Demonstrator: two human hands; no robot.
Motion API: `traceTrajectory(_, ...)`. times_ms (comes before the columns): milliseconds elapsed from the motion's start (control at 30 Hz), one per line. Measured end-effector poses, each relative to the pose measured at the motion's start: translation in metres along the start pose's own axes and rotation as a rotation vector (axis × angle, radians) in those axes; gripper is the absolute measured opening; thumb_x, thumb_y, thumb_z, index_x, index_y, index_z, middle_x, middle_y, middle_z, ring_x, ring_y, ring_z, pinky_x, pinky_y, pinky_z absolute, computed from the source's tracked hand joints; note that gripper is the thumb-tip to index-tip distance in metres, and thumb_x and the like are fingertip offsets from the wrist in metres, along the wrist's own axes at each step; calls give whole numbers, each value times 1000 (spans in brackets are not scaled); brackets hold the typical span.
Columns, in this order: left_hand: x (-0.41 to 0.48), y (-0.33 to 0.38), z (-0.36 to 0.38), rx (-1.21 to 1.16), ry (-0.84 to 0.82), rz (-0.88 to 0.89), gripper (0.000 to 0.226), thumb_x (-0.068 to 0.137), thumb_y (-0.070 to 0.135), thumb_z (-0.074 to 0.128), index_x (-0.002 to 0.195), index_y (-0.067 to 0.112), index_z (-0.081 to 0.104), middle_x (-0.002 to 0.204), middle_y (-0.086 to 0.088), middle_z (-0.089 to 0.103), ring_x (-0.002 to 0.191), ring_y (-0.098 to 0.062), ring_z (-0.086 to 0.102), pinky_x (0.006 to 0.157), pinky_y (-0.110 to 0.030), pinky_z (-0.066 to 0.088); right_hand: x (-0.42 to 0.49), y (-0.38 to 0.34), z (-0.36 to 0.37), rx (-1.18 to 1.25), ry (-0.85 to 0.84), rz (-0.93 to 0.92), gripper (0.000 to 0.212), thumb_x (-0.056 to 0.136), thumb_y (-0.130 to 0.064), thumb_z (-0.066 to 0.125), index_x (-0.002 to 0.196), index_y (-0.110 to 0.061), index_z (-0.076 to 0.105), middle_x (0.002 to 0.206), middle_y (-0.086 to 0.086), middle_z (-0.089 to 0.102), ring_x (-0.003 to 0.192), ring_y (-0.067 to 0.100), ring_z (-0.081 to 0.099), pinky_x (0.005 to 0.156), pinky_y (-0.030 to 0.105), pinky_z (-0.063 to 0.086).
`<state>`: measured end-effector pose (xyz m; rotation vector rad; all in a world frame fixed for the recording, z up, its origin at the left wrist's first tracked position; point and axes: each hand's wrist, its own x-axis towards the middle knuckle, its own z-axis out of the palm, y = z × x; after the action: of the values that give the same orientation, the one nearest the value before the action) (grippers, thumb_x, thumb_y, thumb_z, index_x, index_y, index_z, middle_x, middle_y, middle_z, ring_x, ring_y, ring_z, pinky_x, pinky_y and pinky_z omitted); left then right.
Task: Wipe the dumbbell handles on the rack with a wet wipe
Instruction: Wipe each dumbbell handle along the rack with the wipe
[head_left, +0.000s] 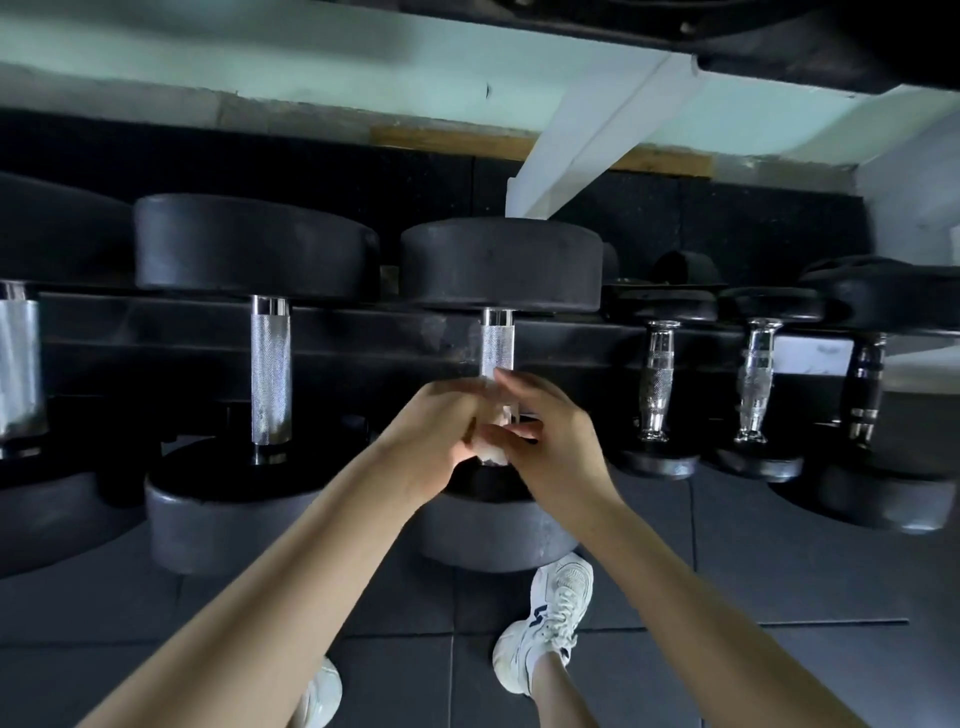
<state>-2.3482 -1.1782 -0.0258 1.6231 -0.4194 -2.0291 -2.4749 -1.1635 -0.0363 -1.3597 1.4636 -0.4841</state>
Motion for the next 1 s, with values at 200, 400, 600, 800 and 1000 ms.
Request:
traceTrajectory(200,-11,-1,-6,78,-60,-72,30,96,21,45,121,20,62,118,1,67,112,-15,60,104,-41,35,-2,8,-12,93,308,40,31,85,-1,64,111,-16,68,96,-16,65,87,-12,60,76,3,43)
traceTrajectory(400,-9,0,-8,29,253,97,22,93,9,50,93,24,67,103,3,70,105,-16,62,100,-36,44,27,19,-11,112,401,215,12,84,-17,70,93,-18,64,79,-17,61,72,-8,57,64,1,40)
traceTrajectory(600,-13,11,-23,466,576,803,30,85,-3,52,98,20,67,99,5,64,95,-16,63,91,-40,51,45,30,21,262,355,364,28,85,2,55,75,-23,60,85,-5,67,82,9,62,72,18,46)
traceTrajectory(800,0,56,-33,1126,696,1305,24,87,16,63,110,16,70,115,-15,62,101,-36,58,91,-30,38,38,26,23,325,228,391,28,90,-9,60,103,-31,50,97,-8,62,88,8,63,68,15,46)
traceTrajectory(1000,34,82,-26,1456,370,1348,39,82,38,60,119,28,65,124,-10,62,109,-35,60,78,-41,54,50,20,35,454,390,328,40,93,-3,52,126,-25,58,110,-5,63,97,8,57,87,26,45)
